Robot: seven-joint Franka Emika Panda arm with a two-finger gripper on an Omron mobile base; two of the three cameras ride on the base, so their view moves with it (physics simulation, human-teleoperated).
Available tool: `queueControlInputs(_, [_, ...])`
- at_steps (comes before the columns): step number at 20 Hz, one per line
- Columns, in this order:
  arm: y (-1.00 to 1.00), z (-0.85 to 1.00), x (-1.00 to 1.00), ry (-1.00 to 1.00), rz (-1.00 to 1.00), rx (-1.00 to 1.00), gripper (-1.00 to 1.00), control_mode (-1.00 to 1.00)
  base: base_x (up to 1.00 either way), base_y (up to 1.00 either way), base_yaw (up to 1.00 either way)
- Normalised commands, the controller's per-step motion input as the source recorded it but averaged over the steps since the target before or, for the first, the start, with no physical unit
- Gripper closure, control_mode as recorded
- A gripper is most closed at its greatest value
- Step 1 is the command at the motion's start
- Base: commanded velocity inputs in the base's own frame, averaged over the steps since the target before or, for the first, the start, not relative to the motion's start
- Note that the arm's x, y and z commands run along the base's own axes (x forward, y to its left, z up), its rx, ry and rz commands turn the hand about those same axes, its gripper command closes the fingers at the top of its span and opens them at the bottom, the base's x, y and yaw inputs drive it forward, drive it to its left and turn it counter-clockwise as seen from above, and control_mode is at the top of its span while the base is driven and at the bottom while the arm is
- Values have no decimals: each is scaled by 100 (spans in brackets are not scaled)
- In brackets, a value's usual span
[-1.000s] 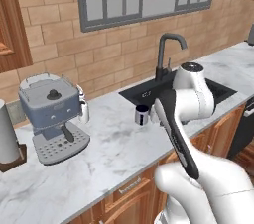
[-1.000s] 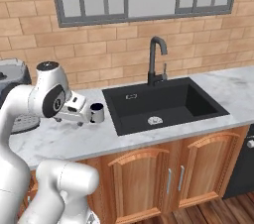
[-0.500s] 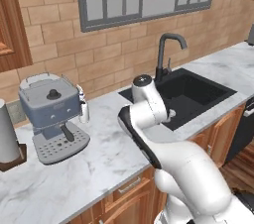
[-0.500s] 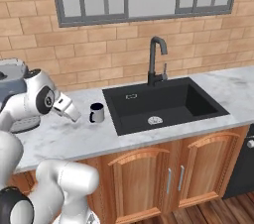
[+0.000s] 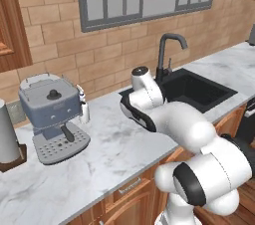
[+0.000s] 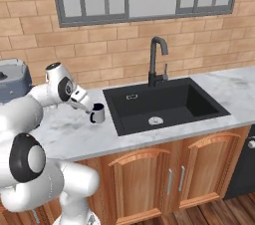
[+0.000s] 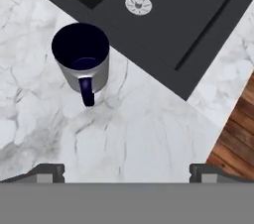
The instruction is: Move the mug from next to the sink to the open cabinet. Then, move the bowl with the tomato to the fridge to clear the area for faucet cleaning.
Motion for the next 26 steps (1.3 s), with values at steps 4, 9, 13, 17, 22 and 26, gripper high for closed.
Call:
queueControlInputs(4, [0,-42,14,1,9,0,-100,-100,0,0,0])
queueControlInputs(9, [6,-55,1,-3,13,2,-100,-100,0,0,0])
queueControlInputs(13, [22,-22,8,-16,4,9,-100,-100,0,0,0])
queueControlInputs(17, [8,-24,35,-9,0,24,-100,-100,0,0,0])
queueControlInputs(22, [0,-9,30,-1,0,3,-100,-100,0,0,0])
queueControlInputs(26, [0,-9,42,3,0,0,-100,-100,0,0,0])
